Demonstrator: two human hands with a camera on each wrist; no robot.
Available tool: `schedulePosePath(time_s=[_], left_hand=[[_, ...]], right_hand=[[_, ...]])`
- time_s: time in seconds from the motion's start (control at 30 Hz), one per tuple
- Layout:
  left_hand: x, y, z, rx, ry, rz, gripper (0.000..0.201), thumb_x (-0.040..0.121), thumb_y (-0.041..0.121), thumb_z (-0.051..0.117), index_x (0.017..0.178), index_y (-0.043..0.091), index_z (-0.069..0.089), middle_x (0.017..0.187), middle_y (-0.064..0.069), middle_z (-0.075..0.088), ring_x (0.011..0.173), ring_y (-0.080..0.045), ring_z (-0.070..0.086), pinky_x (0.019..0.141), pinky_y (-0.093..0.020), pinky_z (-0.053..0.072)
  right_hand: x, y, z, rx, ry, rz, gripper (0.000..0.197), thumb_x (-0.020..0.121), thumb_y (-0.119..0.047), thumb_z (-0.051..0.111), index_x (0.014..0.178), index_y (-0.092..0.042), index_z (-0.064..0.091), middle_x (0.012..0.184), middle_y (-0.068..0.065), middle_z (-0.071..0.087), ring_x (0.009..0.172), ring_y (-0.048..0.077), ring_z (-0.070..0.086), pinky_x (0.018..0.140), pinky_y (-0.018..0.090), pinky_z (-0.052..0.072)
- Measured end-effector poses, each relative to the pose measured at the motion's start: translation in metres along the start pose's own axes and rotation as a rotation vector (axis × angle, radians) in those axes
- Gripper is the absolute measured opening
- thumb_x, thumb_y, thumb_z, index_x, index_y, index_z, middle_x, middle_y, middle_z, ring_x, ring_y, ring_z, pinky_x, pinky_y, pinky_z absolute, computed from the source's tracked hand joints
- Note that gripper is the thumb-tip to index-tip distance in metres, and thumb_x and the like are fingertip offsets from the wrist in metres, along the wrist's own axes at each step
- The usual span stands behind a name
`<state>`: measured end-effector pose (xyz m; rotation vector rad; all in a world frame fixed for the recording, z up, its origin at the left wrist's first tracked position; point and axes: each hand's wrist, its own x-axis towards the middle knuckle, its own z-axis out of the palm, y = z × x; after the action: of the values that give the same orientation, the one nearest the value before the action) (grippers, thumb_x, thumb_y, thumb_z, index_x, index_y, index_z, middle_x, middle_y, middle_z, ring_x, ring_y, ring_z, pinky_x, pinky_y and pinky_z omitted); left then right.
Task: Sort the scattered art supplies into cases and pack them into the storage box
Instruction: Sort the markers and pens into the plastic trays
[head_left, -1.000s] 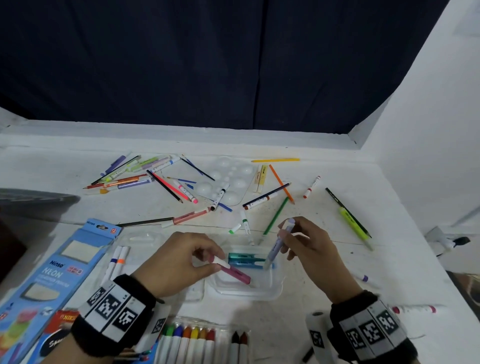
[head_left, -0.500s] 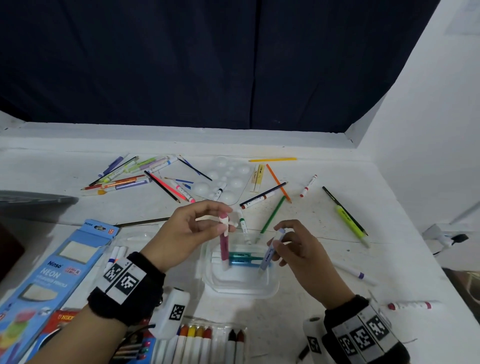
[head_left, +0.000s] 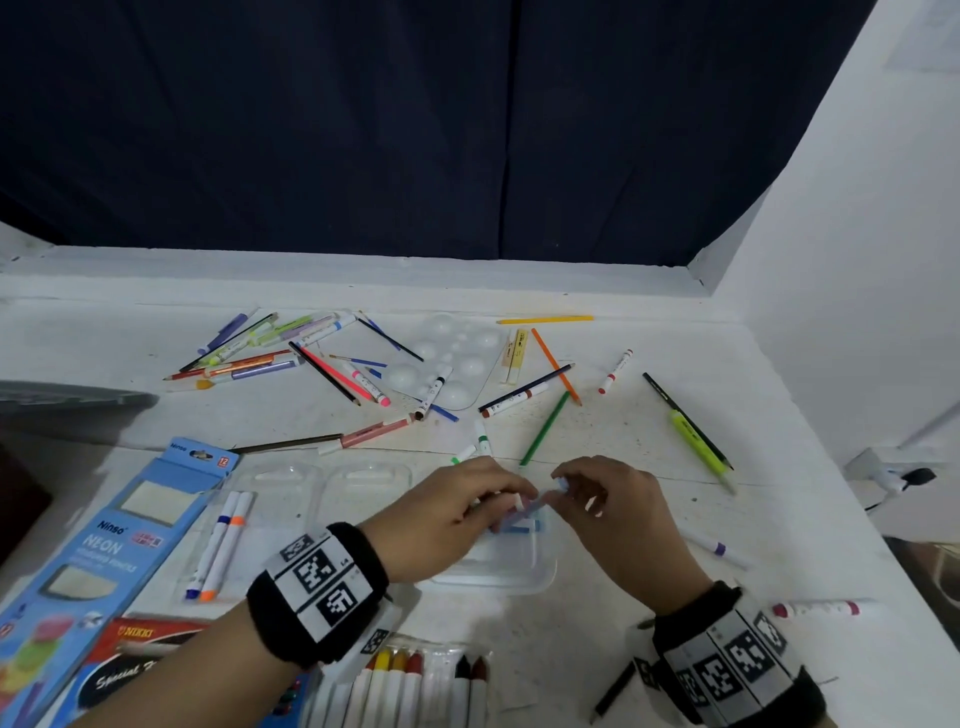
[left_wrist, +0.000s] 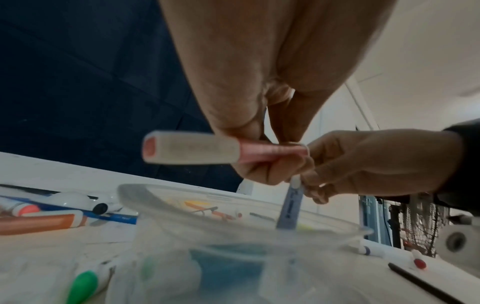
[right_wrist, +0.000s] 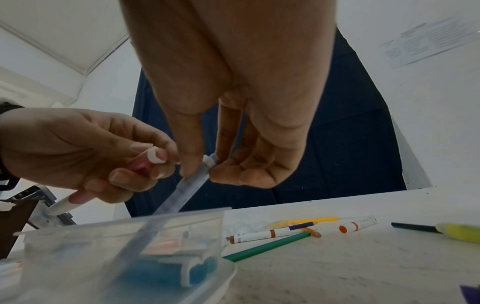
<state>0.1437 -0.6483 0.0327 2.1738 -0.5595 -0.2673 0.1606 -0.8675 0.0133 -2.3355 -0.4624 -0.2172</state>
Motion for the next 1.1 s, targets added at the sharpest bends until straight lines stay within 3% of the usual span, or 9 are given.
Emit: schedulePosePath(time_s=[0.13,0.27,0.37,0.43,0.5,0.67,0.8,1.0,1.1], left_hand=[[0.001,-0.005,0.005,-0.128,0.006,-0.009,0.031,0.097,0.024,0.063,0.127,0.018,0.067,0.119,0.013,0.056,0.119,-0.002,0.055,0.099,-0.026,0.048],[-0.001,-0.010,-0.003,-0.298,0.165,-0.050,0.032,0.094,0.016,0.064,0.126,0.020,0.068,0.114,0.008,0.065,0.110,-0.006,0.063,0.097,-0.026,0.051],[-0.005,-0.008,-0.013,-0.456,0.298,-0.086,0.032,0.085,0.025,0.069,0.117,0.022,0.073,0.106,0.005,0.075,0.090,-0.025,0.069,0.083,-0.030,0.056],[-0.007,-0.009,-0.019,-0.485,0.364,-0.102,0.032,0.081,0.023,0.073,0.113,0.021,0.076,0.105,0.000,0.077,0.099,-0.033,0.069,0.094,-0.043,0.056],[-0.010,-0.010,-0.022,-0.467,0.342,-0.113,0.032,0.080,0.021,0.075,0.112,0.020,0.076,0.104,-0.001,0.077,0.102,-0.029,0.070,0.099,-0.049,0.052],[-0.012,-0.006,-0.009,-0.161,0.155,-0.066,0.026,0.083,0.023,0.078,0.107,0.031,0.078,0.096,0.015,0.073,0.089,-0.010,0.066,0.084,-0.024,0.052],[-0.001,-0.006,0.004,0.117,0.024,-0.049,0.022,0.083,0.034,0.079,0.104,0.033,0.078,0.091,0.011,0.071,0.084,-0.005,0.064,0.078,-0.023,0.052],[0.013,-0.002,0.006,0.270,-0.021,-0.094,0.020,0.079,0.035,0.083,0.097,0.027,0.080,0.088,0.008,0.076,0.075,-0.003,0.065,0.071,-0.011,0.048],[0.012,-0.003,0.003,0.247,-0.042,-0.120,0.017,0.078,0.037,0.082,0.093,0.028,0.081,0.084,0.009,0.075,0.075,-0.003,0.066,0.073,-0.022,0.055]], right_hand=[[-0.004,0.003,0.002,0.020,0.023,-0.011,0.012,0.081,-0.007,0.077,0.088,-0.017,0.075,0.071,-0.014,0.065,0.077,0.003,0.062,0.065,0.009,0.046],[-0.006,0.002,0.002,0.070,-0.023,0.063,0.013,0.082,-0.014,0.077,0.092,-0.022,0.074,0.077,-0.016,0.069,0.079,-0.002,0.064,0.066,0.004,0.045],[-0.006,0.001,0.005,0.058,-0.059,0.044,0.010,0.082,-0.019,0.078,0.088,-0.024,0.074,0.079,-0.019,0.067,0.079,0.000,0.064,0.068,0.005,0.043],[-0.007,0.001,0.008,0.027,-0.090,0.019,0.008,0.081,-0.024,0.079,0.087,-0.026,0.075,0.084,-0.017,0.064,0.079,0.003,0.059,0.071,0.007,0.041],[-0.006,0.002,0.011,-0.042,-0.135,0.020,0.010,0.080,-0.031,0.079,0.089,-0.029,0.076,0.094,-0.013,0.060,0.088,0.005,0.053,0.078,0.018,0.041],[0.001,-0.005,0.012,-0.218,-0.295,0.077,0.017,0.080,-0.041,0.076,0.095,-0.034,0.075,0.118,-0.010,0.047,0.110,0.011,0.039,0.089,0.032,0.043],[0.010,-0.010,0.013,-0.294,-0.415,0.114,0.018,0.080,-0.045,0.075,0.095,-0.035,0.077,0.130,-0.010,0.044,0.116,0.010,0.039,0.095,0.033,0.044],[0.013,-0.007,0.017,-0.221,-0.423,0.110,0.016,0.082,-0.033,0.076,0.098,-0.033,0.078,0.113,-0.008,0.051,0.102,0.007,0.048,0.080,0.017,0.038],[0.011,0.002,0.021,-0.157,-0.397,0.107,0.009,0.083,-0.027,0.074,0.089,-0.032,0.079,0.098,-0.010,0.054,0.089,0.006,0.048,0.069,0.013,0.032]])
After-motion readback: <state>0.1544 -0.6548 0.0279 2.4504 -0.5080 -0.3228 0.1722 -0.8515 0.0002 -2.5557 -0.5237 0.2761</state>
